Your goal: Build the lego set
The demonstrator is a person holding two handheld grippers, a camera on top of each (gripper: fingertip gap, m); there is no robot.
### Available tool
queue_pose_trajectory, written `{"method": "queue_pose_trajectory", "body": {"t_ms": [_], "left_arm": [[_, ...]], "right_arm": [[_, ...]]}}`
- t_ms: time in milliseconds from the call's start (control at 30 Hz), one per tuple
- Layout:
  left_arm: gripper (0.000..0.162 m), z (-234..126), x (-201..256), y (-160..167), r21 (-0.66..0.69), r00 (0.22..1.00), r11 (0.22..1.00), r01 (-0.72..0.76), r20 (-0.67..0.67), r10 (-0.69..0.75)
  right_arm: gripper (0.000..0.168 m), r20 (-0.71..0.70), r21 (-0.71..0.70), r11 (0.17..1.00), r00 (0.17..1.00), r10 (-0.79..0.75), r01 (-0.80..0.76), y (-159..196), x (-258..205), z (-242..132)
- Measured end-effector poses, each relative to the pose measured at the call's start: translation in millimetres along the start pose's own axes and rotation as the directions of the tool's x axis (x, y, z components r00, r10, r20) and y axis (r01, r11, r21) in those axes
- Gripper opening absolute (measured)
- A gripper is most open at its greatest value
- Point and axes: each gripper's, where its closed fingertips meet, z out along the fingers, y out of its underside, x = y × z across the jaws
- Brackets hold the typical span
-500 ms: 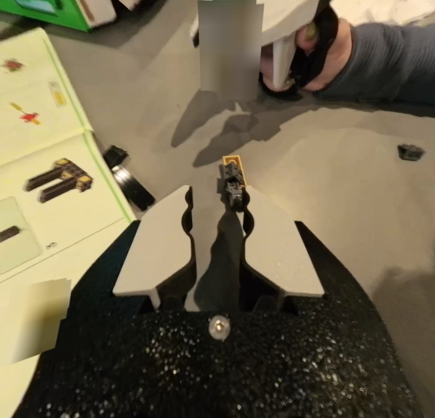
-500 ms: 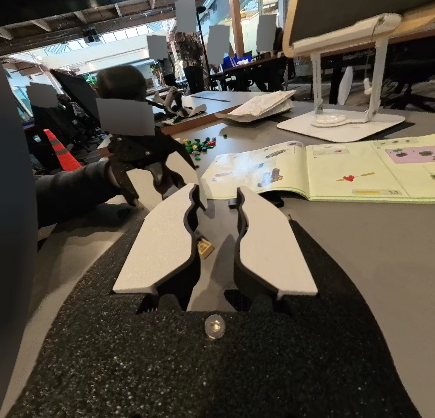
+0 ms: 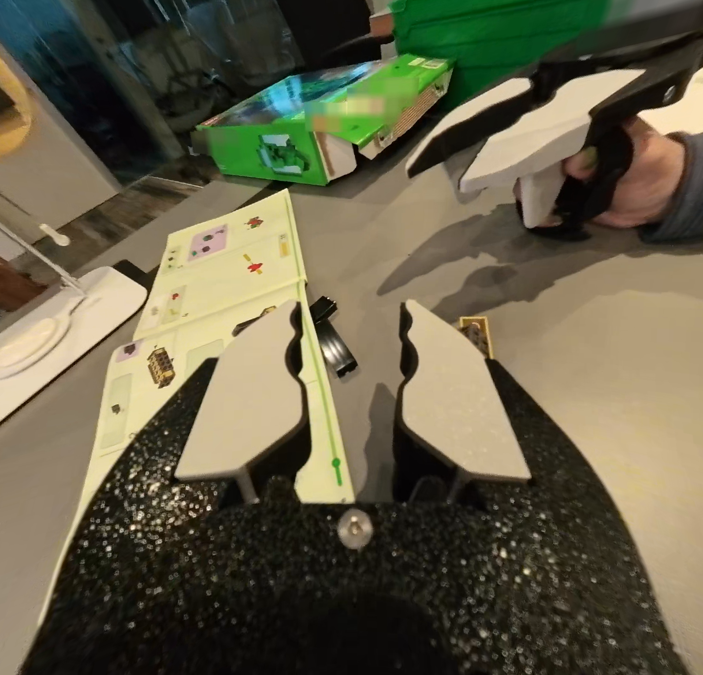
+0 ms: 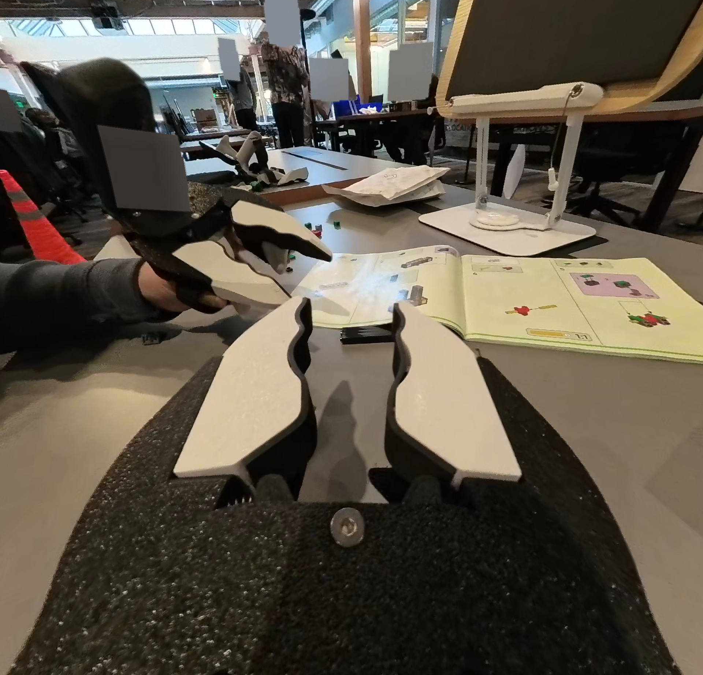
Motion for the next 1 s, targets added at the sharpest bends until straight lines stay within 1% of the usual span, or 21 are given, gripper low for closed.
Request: {"method": "queue_pose_trajectory", "body": {"t_ms": [100,200,333,467,633,733,833,900,1000], "left_arm": [[0.049,-1.9,-5.6,2.3,-0.002,0.999,1.0,-0.019,0.042,0.019],[0.049,-11.4,-15.8,-0.4,0.021,0.994,1.0,-0.019,0.107,0.017],[0.049,-33.6,-23.4,-7.5,0.051,0.98,0.998,-0.022,0.201,0.011],[0.046,-66.0,-12.4,-14.3,0.064,0.961,0.997,-0.038,0.277,0.019],[0.046,-112.4,9.1,-23.5,0.066,0.949,0.996,-0.052,0.313,0.029],[0.046,-138.2,9.7,-29.4,0.087,0.938,0.996,-0.033,0.347,0.001],[0.047,-156.1,8.1,-30.1,0.097,0.93,0.995,0.0,0.367,-0.036],[0.048,-166.1,14.4,-30.2,0.103,0.932,0.994,0.027,0.357,-0.063],[0.047,-189.4,39.7,-32.6,0.115,0.943,0.993,0.037,0.324,-0.073]], "right_arm": [[0.043,0.002,0.006,1.0,1.0,0.004,-0.004,-0.6,0.3,-0.5],[0.043,-0.005,0.012,1.0,1.0,0.011,-0.011,-1.3,1.8,-1.1],[0.043,-0.013,0.03,0.999,1.0,0.02,-0.02,-3.3,3.3,-3.0],[0.043,-0.019,0.042,0.999,0.999,0.033,-0.032,-4.6,4.4,-4.7],[0.043,-0.004,0.03,0.999,0.999,0.04,-0.039,-3.2,3.3,-3.6],[0.042,0.006,0.025,0.999,0.999,0.04,-0.04,-2.7,2.2,-3.0],[0.042,0.015,0.023,0.999,0.999,0.047,-0.048,-2.6,1.8,-2.9],[0.042,0.018,0.027,0.998,0.999,0.051,-0.052,-3.0,1.8,-3.2],[0.042,0.021,0.036,0.998,0.998,0.054,-0.054,-4.0,1.7,-4.0]]}}
